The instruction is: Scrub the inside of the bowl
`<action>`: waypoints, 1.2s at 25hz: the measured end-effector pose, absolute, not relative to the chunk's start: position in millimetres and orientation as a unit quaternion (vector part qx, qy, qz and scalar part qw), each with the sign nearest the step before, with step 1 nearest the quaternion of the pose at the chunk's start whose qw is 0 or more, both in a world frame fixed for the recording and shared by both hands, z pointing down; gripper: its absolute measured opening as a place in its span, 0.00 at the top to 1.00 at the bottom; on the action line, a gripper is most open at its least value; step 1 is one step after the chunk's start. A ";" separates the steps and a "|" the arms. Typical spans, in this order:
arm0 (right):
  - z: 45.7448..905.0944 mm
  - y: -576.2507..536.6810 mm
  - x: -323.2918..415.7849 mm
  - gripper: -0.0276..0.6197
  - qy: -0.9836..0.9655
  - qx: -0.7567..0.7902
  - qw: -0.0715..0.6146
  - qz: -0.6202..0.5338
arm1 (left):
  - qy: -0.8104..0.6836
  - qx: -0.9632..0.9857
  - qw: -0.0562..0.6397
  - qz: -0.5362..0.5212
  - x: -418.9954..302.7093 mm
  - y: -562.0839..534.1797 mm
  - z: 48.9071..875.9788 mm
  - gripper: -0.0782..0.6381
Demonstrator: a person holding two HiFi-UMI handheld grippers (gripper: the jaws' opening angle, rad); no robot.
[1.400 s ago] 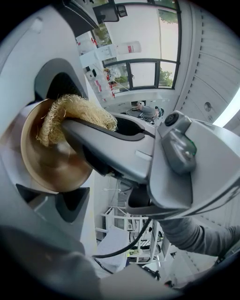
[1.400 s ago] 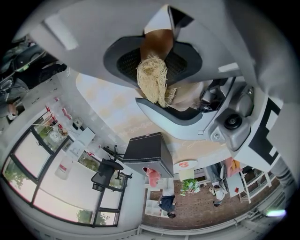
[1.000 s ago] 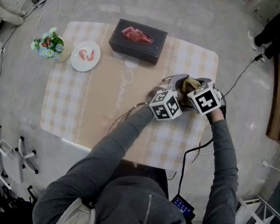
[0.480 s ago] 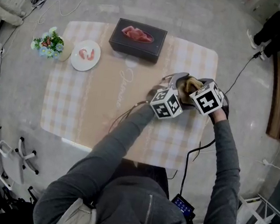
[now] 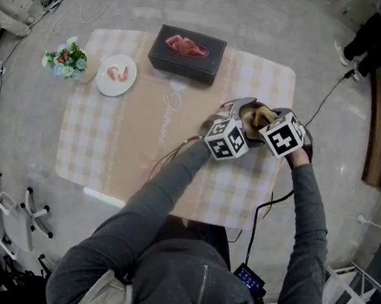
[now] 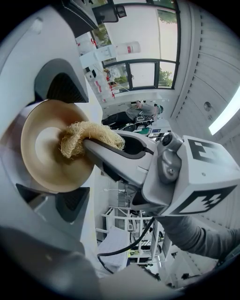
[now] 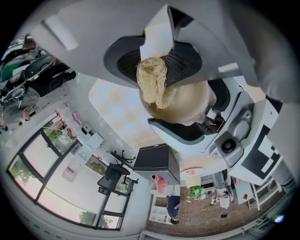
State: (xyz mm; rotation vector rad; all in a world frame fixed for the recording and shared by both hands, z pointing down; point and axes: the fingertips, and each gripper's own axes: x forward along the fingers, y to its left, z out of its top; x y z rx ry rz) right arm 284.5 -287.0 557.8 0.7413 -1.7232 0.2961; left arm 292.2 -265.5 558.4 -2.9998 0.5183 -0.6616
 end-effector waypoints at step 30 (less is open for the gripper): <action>556.9 -256.0 291.0 0.81 -0.724 0.294 0.604 0.155 | 0.166 -0.963 0.015 -0.212 293.1 -265.3 557.4 0.12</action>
